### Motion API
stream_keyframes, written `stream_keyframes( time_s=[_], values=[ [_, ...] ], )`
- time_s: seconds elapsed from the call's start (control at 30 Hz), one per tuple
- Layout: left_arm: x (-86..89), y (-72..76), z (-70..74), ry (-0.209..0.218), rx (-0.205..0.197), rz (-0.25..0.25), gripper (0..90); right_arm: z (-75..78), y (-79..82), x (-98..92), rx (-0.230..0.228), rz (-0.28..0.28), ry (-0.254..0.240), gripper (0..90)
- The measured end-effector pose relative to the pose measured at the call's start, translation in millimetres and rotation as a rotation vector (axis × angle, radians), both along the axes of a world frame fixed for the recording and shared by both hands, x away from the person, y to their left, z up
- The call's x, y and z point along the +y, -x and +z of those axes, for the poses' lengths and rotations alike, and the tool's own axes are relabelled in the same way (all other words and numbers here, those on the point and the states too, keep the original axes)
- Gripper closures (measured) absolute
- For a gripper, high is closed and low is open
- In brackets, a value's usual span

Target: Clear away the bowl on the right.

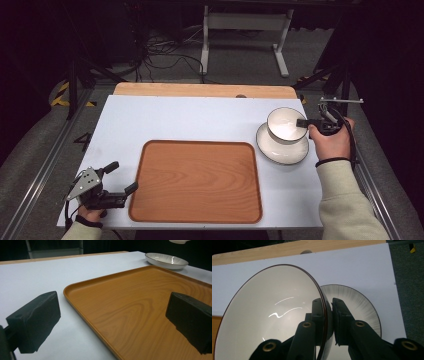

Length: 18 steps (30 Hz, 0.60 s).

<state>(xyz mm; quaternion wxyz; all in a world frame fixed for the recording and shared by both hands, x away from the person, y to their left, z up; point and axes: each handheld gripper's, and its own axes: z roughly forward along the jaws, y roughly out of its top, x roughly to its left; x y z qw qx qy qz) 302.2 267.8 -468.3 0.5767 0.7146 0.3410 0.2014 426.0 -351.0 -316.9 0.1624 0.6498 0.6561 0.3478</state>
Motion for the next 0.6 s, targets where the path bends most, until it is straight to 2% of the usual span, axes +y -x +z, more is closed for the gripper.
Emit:
stream_keyframes(
  time_s=[0.3,0.6],
  values=[
    [-0.1,0.0,0.0,0.002,0.002,0.001,0.3,3.7,4.6,19.0,0.017,0.037,0.008,80.7],
    [0.4,0.0,0.2,-0.002,0.001,-0.002,0.3,7.9,9.0,45.5,0.026,0.093,-0.018,80.7]
  ],
)
